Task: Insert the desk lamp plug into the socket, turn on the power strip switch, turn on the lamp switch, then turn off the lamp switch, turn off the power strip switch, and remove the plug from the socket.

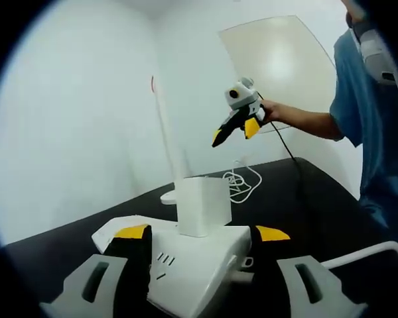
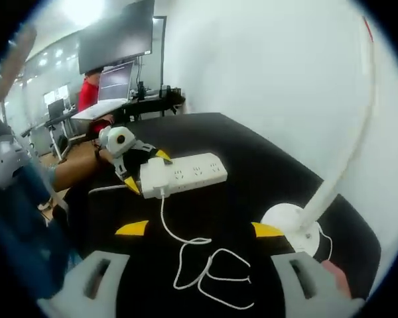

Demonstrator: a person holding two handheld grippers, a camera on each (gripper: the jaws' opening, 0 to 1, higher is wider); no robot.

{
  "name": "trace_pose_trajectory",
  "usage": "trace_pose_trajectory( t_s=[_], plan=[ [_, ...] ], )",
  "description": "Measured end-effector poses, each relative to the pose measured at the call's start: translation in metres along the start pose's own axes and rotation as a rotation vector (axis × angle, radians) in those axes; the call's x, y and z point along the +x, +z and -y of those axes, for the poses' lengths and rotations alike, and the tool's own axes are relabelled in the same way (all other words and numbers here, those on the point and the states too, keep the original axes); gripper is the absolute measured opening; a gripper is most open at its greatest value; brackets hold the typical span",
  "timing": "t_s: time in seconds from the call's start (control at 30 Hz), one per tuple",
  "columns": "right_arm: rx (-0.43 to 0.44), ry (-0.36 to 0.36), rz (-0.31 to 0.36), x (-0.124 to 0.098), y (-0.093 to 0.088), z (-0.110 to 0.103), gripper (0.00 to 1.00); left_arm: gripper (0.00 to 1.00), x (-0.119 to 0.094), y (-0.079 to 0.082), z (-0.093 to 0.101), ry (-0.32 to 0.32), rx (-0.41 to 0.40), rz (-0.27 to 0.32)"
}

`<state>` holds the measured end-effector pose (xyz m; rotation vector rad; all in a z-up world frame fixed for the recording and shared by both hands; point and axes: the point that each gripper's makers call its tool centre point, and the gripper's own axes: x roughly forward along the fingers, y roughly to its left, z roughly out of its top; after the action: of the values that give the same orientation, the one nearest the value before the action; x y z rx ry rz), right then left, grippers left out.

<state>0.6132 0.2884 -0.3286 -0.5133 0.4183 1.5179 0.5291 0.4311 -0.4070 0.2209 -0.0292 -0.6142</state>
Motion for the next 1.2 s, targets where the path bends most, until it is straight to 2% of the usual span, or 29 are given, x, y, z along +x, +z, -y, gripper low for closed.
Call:
trace_pose_trajectory(
  t_s=[0.23, 0.43, 0.6, 0.77, 1.07, 1.1, 1.2],
  plan=[
    [-0.030, 0.049, -0.069, 0.017, -0.001, -0.009, 0.59, 0.62, 0.001, 0.000, -0.001, 0.009, -0.009, -0.002],
    [-0.074, 0.079, -0.158, 0.033, -0.007, -0.016, 0.59, 0.61, 0.002, -0.009, -0.034, 0.009, -0.014, -0.002],
    [-0.078, 0.102, -0.196, 0.046, -0.004, -0.021, 0.45, 0.61, 0.003, -0.014, -0.053, 0.009, -0.014, -0.002],
    [-0.085, 0.150, -0.212, 0.057, 0.000, -0.029, 0.37, 0.61, 0.003, -0.015, -0.053, 0.008, -0.013, -0.001],
    [-0.143, 0.184, -0.281, 0.078, -0.005, -0.040, 0.32, 0.61, 0.003, -0.013, -0.049, 0.009, -0.013, -0.002],
    [-0.150, 0.188, -0.289, 0.081, -0.006, -0.042, 0.32, 0.61, 0.003, -0.010, -0.036, 0.009, -0.008, -0.002],
    [-0.164, 0.199, -0.305, 0.087, -0.007, -0.046, 0.30, 0.61, 0.002, -0.004, -0.015, 0.009, -0.008, -0.002]
  ],
)
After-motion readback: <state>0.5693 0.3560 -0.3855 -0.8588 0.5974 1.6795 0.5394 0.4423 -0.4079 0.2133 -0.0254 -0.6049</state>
